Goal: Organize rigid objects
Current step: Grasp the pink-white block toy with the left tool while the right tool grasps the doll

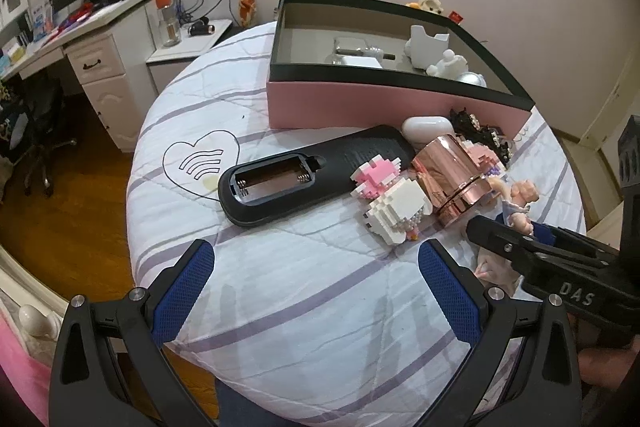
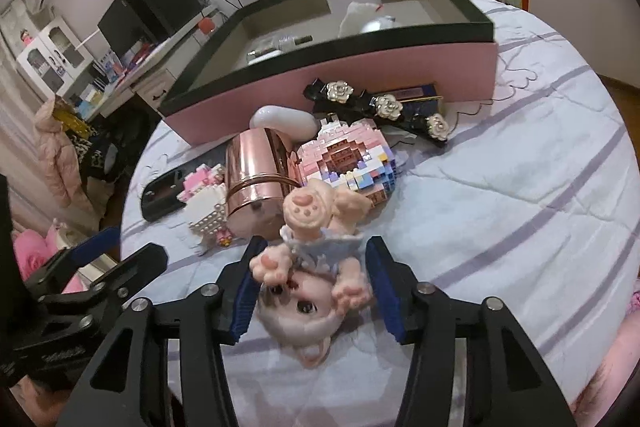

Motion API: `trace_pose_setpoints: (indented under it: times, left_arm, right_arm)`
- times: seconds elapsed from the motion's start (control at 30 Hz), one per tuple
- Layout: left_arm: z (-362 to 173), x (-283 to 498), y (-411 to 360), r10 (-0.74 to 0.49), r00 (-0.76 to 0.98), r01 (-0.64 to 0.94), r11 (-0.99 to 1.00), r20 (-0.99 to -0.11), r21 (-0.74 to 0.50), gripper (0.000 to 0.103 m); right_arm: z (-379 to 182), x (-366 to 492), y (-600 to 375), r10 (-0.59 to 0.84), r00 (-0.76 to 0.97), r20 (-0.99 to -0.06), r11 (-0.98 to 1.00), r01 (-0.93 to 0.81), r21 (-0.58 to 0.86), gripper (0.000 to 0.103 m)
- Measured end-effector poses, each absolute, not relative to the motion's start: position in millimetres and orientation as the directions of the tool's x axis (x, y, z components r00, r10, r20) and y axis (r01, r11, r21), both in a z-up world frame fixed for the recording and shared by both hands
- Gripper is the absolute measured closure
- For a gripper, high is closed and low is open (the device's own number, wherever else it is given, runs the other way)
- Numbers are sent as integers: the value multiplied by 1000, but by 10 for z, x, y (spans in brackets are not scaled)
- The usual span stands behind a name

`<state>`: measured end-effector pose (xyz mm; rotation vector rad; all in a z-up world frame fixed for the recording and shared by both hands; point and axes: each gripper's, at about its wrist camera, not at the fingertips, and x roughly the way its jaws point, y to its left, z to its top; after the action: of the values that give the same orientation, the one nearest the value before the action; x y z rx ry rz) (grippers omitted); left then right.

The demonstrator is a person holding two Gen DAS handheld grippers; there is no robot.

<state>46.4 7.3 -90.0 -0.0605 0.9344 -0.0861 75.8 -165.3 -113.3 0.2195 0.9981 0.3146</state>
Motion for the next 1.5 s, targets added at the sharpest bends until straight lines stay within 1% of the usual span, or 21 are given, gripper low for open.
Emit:
trace_pose_setpoints:
  times: [0.07,0.1,0.43,0.63,0.77,0.9,0.93,0.97,1.0,1.03,1.07,1.17,1.5]
  left_arm:
    - [-907,477,83,-99,591,44,995,-801,-91,0]
    - [-913,485,84,-100,590,43,995,-801,-92,0]
    - [-1011,589,-172,-119,585,73,993,-802,-95,0]
    - [-1208,775,-220,-66,583,-4,996,-810,-84,0]
    - [-1255,828,-269,-11,613,-33,999,-790,-39,0]
    - [-1233,856,-190,-45,621,-35,996,-782,-85,1]
    - [-1228,854,-172,-53,625,-29,995,-779,-91,5]
    - [-1219,852,-154,-62,631,-18,995,-773,-95,15]
    - [-1212,845,-140,-63,638,-12,996,-768,-92,23]
    - [-1206,825,-111,-62,644,-7,996,-763,-87,37]
    - [-1210,813,-62,-69,649,-1,996,-758,-92,44]
    - [-1205,767,81,-121,656,19,989,-745,-144,46]
    - [-1104,553,154,-148,664,40,986,-733,-163,46]
  right_arm:
    - [-1106,756,-1655,367,498,-785,930,-168,328,57]
    - [-1089,745,-1669,374,498,-783,927,-171,334,58]
    - [-980,599,-1913,379,526,-762,923,-151,354,58]
    - [-999,608,-1943,380,519,-766,922,-144,359,58]
    - [-1004,625,-1946,385,515,-766,920,-148,363,58]
    - [-993,645,-1970,387,517,-763,919,-147,366,58]
    - [-991,648,-1973,388,518,-762,918,-148,367,58]
    - [-992,647,-1975,389,518,-762,918,-148,368,58]
    - [-994,650,-1979,390,517,-762,918,-148,369,58]
    - [-996,649,-1980,391,517,-762,917,-148,370,58]
    - [-998,643,-1979,392,516,-761,916,-148,372,58]
    - [-1006,636,-1981,395,515,-761,915,-149,374,58]
    - [-950,625,-1948,398,517,-758,915,-165,368,58]
